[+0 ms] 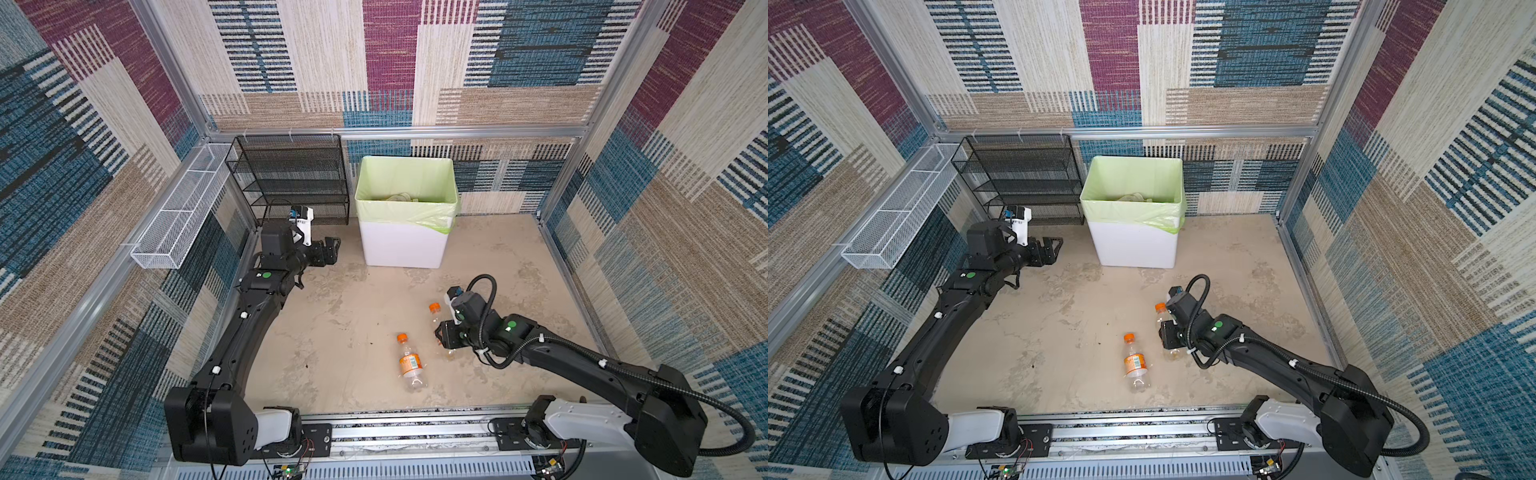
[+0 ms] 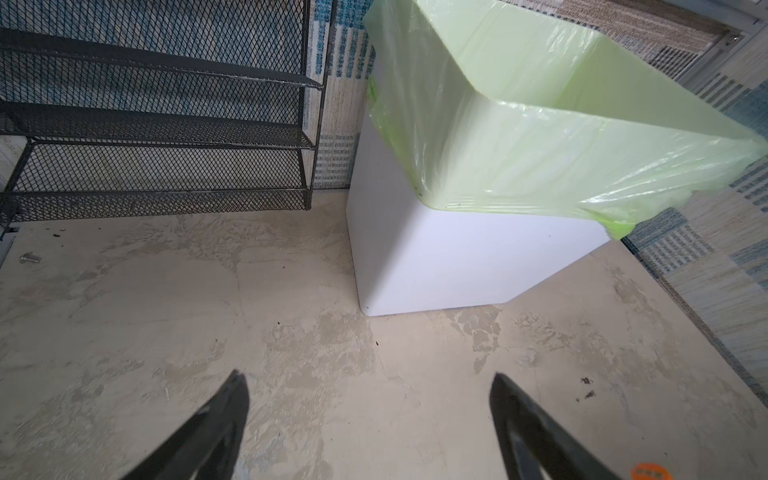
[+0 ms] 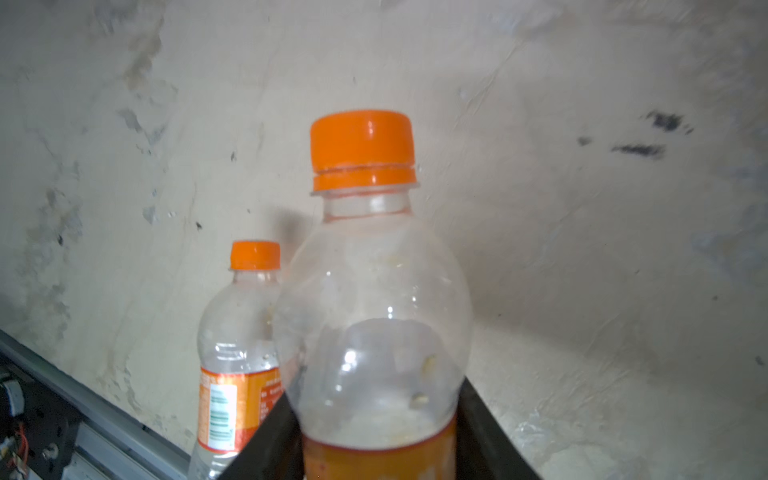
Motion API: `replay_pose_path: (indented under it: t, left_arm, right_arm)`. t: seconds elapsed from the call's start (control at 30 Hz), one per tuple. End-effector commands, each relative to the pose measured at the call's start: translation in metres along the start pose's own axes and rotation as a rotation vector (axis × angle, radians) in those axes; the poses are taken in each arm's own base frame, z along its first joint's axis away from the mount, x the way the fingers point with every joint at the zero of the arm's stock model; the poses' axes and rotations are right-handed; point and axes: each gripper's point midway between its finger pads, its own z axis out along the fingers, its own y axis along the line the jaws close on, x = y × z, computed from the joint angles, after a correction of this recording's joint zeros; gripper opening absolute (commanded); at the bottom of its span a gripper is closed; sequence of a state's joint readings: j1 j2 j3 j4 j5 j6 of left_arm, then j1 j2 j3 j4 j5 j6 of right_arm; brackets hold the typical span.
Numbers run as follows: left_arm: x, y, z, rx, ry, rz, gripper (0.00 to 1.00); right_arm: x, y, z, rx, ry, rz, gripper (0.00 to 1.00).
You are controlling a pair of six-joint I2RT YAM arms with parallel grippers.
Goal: Throw the plastic bottles in the bin
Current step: 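Lift the orange-capped bottle with the right gripper and carry it over the bin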
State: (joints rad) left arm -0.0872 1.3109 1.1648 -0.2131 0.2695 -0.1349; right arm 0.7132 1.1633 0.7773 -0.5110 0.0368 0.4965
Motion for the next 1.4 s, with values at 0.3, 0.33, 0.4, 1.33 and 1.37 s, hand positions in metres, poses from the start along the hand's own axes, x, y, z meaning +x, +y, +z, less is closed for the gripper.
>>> replay_pose_path:
  t: [0.3,0.33,0.4,1.33,1.37]
  left_arm:
    - [0.003,-0.020,0.003,0.033,0.000,-0.013,0.89]
    - [0.006,-0.023,0.003,0.044,0.009,-0.025,0.88]
    - [0.015,-0.028,0.001,0.048,0.026,-0.046,0.87]
    - [0.174,-0.217,0.000,0.141,0.403,0.050,0.89]
    - [0.179,-0.223,0.001,0.150,0.418,0.059,0.89]
  right_arm:
    - [-0.171,-0.015,-0.061,-0.042,-0.541,-0.038,0.49]
    - [-0.181,-0.015,-0.065,-0.046,-0.569,-0.053,0.49]
    - [-0.204,-0.018,-0.075,-0.044,-0.631,-0.081,0.49]
    - [-0.396,0.053,-0.219,-0.143,-1.171,-0.378,0.73]
    - [-0.403,0.058,-0.195,-0.177,-1.084,-0.384,0.83]
